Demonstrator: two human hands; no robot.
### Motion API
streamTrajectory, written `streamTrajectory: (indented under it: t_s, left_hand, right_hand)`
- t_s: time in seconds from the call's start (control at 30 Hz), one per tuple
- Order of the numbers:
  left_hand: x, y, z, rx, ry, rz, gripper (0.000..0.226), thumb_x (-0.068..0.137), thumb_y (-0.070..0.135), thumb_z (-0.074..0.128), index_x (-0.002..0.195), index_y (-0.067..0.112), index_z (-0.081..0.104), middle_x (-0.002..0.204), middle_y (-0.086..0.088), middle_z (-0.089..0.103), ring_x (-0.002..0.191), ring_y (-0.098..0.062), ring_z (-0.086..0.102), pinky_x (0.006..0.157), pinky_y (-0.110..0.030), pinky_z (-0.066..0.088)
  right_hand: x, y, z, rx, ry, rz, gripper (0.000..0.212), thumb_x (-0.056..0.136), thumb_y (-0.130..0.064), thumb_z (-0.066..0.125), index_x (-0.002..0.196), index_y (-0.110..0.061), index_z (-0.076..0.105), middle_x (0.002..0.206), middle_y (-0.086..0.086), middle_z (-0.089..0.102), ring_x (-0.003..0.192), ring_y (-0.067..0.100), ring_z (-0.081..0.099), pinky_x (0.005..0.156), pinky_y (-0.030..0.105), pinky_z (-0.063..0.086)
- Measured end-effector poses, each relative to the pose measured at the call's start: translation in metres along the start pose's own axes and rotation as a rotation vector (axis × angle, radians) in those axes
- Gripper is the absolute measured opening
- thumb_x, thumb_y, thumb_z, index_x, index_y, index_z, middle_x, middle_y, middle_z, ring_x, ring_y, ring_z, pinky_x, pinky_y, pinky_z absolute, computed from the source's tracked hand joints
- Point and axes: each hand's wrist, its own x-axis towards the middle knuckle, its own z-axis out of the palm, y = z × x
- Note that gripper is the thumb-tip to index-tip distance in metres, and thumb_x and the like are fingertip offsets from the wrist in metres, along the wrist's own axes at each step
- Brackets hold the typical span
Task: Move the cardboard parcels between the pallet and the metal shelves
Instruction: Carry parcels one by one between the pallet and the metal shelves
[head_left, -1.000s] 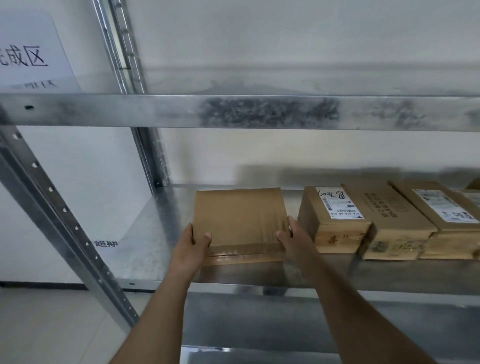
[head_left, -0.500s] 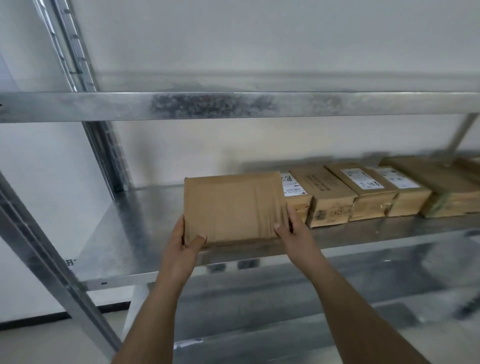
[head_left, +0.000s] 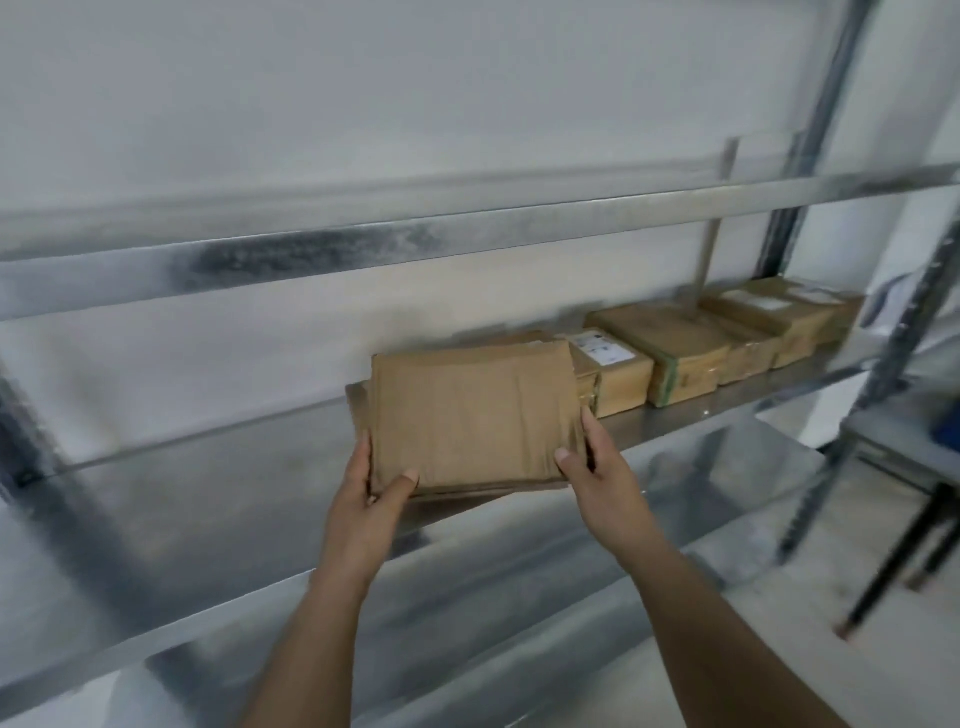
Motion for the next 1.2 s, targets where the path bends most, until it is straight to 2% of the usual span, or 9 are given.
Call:
streamTrajectory:
  t_s: [0.13,0.23,0.33,0.47,0.63,0.7,1.0,1.1,1.2]
  left_hand:
    - [-0.007,0.019,0.079,-0.074,-0.066,0.012,0.068,0.088,0.023,0.063,0.145,0.036,0.029,0.129,0.02,0.044,0.097,0.011,0.048,0.09,-0.016,0.033]
    - [-0.009,0.029,0.138,-0.114,-0.122,0.016,0.068,0.089,0.018,0.063,0.146,0.029,0.029,0.135,0.012,0.045,0.104,0.003,0.05,0.095,-0.02,0.034]
    - [-0.014,0.037,0.198,-0.118,-0.194,0.017,0.064,0.089,0.02,0.062,0.145,0.028,0.032,0.131,0.01,0.051,0.11,-0.005,0.053,0.097,-0.026,0.04]
    - [-0.028,0.046,0.278,-0.098,-0.262,0.03,0.057,0.087,0.029,0.062,0.137,0.04,0.038,0.11,0.023,0.056,0.093,0.013,0.051,0.076,-0.018,0.039]
    - [-0.041,0.06,0.355,-0.088,-0.359,0.054,0.058,0.085,0.035,0.064,0.136,0.044,0.038,0.103,0.028,0.055,0.094,0.009,0.053,0.079,-0.022,0.039]
    - [-0.045,0.065,0.383,-0.099,-0.418,0.068,0.062,0.084,0.036,0.066,0.138,0.041,0.036,0.108,0.024,0.056,0.093,0.013,0.052,0.076,-0.016,0.039]
    - [-0.042,0.078,0.503,-0.097,-0.646,0.096,0.072,0.076,0.048,0.067,0.14,0.043,0.033,0.113,0.025,0.056,0.094,0.013,0.053,0.074,-0.015,0.04]
    - [-0.029,0.085,0.554,-0.07,-0.693,0.153,0.066,0.083,0.041,0.065,0.141,0.04,0.034,0.119,0.02,0.056,0.092,0.013,0.051,0.073,-0.013,0.038]
    - [-0.013,0.096,0.606,-0.056,-0.745,0.174,0.065,0.084,0.04,0.064,0.142,0.036,0.034,0.123,0.014,0.057,0.091,0.013,0.05,0.074,-0.015,0.038]
  right_hand:
    - [0.004,0.029,-0.073,0.033,0.07,0.035,0.06,0.098,-0.027,0.047,0.151,-0.022,0.017,0.152,-0.004,0.031,0.124,0.001,0.03,0.1,0.015,0.023]
    - [0.007,0.051,-0.125,0.042,0.131,0.042,0.06,0.098,-0.024,0.047,0.151,-0.021,0.017,0.152,-0.004,0.03,0.126,-0.001,0.029,0.101,0.013,0.023]
    - [0.006,0.075,-0.176,0.029,0.207,0.054,0.059,0.098,-0.023,0.048,0.15,-0.02,0.02,0.15,-0.004,0.033,0.13,0.004,0.033,0.104,0.019,0.025]
    - [0.001,0.109,-0.247,0.04,0.295,0.065,0.054,0.098,-0.022,0.048,0.147,-0.022,0.027,0.142,-0.006,0.043,0.125,0.006,0.041,0.101,0.023,0.032]
    - [-0.007,0.14,-0.314,0.027,0.434,0.147,0.05,0.096,-0.03,0.051,0.142,-0.028,0.032,0.128,-0.01,0.049,0.112,0.008,0.048,0.09,0.025,0.038]
    - [-0.009,0.153,-0.339,0.002,0.479,0.17,0.05,0.095,-0.031,0.051,0.142,-0.027,0.032,0.126,-0.01,0.049,0.107,0.005,0.048,0.084,0.02,0.038]
    - [-0.002,0.202,-0.423,-0.021,0.638,0.252,0.052,0.097,-0.033,0.047,0.145,-0.026,0.03,0.127,-0.006,0.052,0.113,0.014,0.05,0.095,0.037,0.043]
    - [0.014,0.218,-0.454,-0.052,0.699,0.269,0.053,0.095,-0.035,0.049,0.144,-0.026,0.029,0.111,-0.014,0.05,0.1,0.009,0.052,0.083,0.029,0.044]
    - [0.033,0.231,-0.487,-0.048,0.75,0.274,0.064,0.091,-0.037,0.056,0.147,-0.028,0.026,0.121,-0.013,0.047,0.109,0.009,0.049,0.086,0.026,0.04]
